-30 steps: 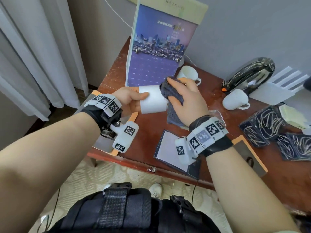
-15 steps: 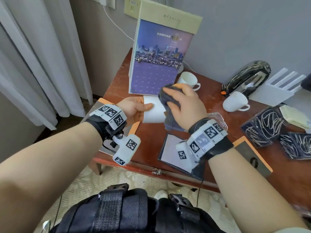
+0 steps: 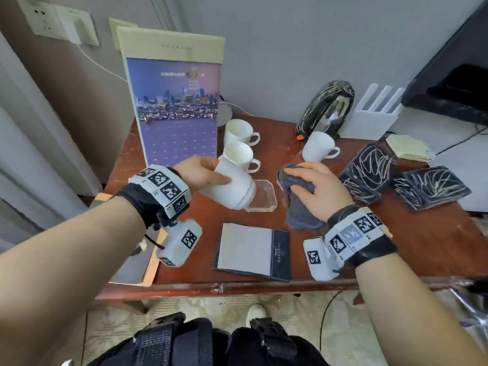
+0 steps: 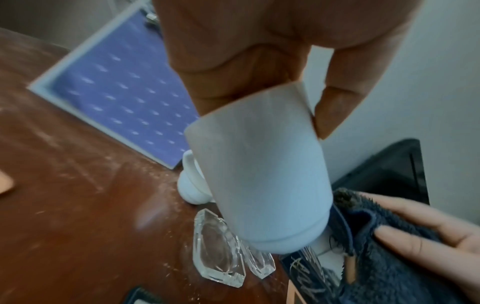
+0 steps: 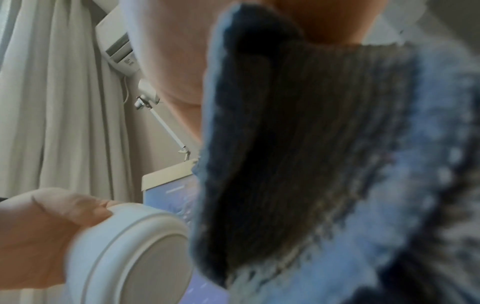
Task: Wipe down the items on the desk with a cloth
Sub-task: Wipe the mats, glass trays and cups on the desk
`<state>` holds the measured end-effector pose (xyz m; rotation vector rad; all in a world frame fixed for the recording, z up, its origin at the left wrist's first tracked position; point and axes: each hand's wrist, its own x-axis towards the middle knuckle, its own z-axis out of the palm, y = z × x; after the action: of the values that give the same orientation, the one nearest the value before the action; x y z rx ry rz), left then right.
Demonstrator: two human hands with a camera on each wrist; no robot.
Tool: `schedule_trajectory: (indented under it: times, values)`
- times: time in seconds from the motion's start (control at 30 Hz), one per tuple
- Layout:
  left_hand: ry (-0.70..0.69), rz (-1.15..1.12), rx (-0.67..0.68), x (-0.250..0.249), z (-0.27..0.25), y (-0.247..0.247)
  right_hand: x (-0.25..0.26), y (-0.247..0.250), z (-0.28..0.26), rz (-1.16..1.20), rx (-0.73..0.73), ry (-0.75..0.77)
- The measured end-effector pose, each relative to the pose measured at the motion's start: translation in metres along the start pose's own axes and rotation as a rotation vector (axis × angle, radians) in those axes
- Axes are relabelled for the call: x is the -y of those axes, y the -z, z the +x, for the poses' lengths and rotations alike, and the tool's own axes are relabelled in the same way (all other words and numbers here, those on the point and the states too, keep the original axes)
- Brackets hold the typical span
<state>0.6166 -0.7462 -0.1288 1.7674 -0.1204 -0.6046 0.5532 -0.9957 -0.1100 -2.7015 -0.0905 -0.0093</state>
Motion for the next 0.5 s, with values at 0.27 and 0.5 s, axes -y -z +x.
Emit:
schedule_trajectory:
  times: [0.27,0.5]
  values:
    - [-0.107,0.718,-0.105,-0.061,0.071,-0.089,-0.082,0.039,0.011,0.007,-0.003,-0.066]
    - [0.050,1.155,-0.120,-0.096,0.147,-0.146,-0.142,0.060,0.055,0.022,0.105,0.006]
